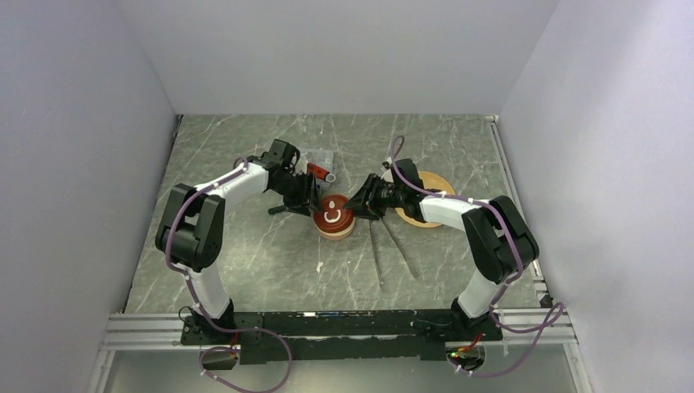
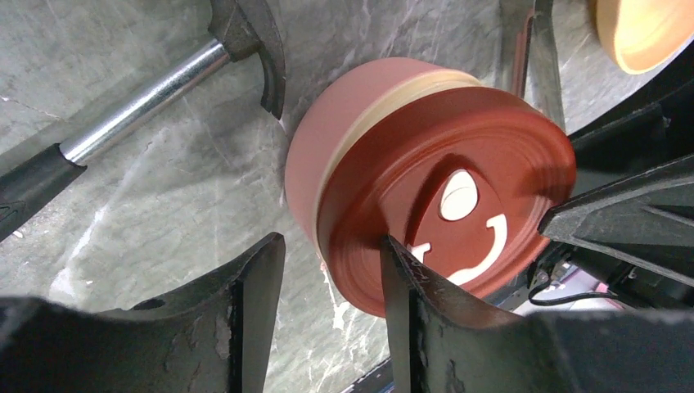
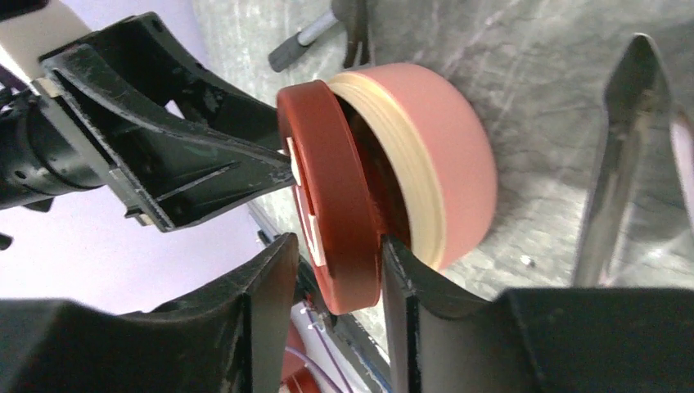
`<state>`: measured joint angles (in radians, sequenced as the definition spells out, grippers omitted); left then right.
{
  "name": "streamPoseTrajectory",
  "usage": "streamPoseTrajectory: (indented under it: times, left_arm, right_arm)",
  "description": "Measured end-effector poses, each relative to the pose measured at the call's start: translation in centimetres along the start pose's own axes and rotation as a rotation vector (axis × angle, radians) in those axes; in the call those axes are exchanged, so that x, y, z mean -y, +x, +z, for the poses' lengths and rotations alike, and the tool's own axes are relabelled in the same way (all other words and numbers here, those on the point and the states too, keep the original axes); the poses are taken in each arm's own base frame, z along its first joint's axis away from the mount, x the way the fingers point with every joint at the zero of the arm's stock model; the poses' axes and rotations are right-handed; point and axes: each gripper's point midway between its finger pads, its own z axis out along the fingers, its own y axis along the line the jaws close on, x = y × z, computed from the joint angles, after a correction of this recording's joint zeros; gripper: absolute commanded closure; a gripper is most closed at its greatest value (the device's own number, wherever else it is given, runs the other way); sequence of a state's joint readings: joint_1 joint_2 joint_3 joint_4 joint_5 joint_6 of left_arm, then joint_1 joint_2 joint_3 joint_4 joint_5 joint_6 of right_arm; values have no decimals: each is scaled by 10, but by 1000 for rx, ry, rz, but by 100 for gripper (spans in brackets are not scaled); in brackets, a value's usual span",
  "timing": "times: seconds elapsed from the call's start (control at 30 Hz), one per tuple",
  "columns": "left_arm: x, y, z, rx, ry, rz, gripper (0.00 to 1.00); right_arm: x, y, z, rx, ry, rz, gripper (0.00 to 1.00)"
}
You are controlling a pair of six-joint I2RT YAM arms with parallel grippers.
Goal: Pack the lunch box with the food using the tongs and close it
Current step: Close the box lid on the packing box.
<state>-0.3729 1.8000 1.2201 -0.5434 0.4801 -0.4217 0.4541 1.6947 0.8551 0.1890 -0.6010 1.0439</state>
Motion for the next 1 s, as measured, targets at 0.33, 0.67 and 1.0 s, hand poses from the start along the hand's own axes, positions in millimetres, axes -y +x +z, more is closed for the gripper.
streamPoseTrajectory:
  times: [0.33,0.67,1.0]
  left_arm:
    - [-4,0,3,-3,-30,20,48]
    - [-5,-2,4,5,-31,44,38]
    - [-2,-2,3,9,-14,54,40]
  right_arm:
    - [10,1,-17,31,103,-68,39]
    - [16,-7,-32,93,272,-226,38]
    - [11,-1,-20,89,370,-346,44]
